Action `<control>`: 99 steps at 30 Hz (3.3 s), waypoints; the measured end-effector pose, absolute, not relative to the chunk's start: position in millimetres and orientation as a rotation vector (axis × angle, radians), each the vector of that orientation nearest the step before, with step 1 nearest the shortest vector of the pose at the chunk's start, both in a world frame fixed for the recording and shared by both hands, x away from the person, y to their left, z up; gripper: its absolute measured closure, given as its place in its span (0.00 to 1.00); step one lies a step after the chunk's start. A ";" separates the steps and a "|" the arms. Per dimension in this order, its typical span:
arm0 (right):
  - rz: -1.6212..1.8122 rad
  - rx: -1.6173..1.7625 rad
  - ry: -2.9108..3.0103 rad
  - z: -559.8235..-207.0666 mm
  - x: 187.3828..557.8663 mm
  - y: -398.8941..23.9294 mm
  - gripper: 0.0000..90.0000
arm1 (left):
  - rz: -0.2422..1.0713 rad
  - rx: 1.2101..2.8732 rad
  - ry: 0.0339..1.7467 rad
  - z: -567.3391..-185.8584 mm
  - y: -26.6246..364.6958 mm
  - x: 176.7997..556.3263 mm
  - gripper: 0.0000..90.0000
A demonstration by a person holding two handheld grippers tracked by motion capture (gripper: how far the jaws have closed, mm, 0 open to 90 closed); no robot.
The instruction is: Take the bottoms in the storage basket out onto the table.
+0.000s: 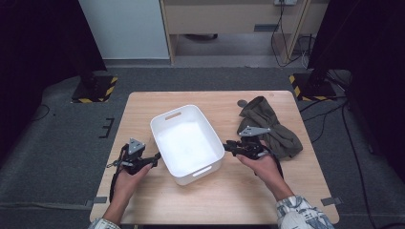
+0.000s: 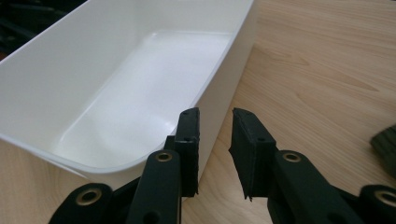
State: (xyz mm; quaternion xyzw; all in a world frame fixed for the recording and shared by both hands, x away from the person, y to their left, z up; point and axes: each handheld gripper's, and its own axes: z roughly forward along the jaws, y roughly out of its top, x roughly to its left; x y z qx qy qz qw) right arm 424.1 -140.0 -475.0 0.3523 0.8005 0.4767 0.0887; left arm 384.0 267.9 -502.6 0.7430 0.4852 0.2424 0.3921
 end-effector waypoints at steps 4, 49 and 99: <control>1.440 1.012 2.404 -475.4 418.1 -126.7 0.80 | 0.615 1.866 1.262 -502.8 280.6 385.9 0.27; 1.185 1.076 2.274 -500.7 395.4 -115.3 0.12 | 0.598 1.780 1.283 -465.8 286.8 368.7 0.23; 1.178 1.127 2.311 -507.2 394.8 -118.4 0.13 | 0.555 1.815 1.345 -479.1 308.6 366.8 0.67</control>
